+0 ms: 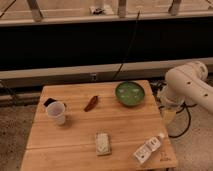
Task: Place the pepper on the white sponge
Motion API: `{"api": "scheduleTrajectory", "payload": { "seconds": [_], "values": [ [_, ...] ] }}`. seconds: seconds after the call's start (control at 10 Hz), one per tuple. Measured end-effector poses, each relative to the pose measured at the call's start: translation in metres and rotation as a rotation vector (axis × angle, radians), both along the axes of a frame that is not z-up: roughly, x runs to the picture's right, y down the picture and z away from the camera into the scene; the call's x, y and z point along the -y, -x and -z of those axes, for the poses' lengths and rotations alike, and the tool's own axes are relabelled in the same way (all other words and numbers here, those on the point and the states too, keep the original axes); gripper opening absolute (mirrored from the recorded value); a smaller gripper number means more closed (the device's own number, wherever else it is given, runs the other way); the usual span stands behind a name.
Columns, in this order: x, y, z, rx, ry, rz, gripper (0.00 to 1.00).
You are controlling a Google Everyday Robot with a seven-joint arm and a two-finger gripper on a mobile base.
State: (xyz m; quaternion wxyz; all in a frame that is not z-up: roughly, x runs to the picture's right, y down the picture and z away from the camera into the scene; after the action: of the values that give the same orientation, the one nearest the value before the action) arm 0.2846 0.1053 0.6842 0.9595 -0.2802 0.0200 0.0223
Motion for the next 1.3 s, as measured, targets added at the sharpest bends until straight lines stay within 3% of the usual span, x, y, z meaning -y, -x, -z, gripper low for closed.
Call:
{"api": "scheduleTrajectory", "payload": {
  "seconds": [0.6, 1.0, 1.3],
  "values": [
    [0.001, 0.003, -0.002, 0.002, -0.005, 0.016, 0.8],
    [0.018, 0.065, -0.017, 0.043, -0.04, 0.111, 0.8],
    [0.027, 0.091, -0.026, 0.071, -0.057, 0.177, 0.8]
  ]
}}
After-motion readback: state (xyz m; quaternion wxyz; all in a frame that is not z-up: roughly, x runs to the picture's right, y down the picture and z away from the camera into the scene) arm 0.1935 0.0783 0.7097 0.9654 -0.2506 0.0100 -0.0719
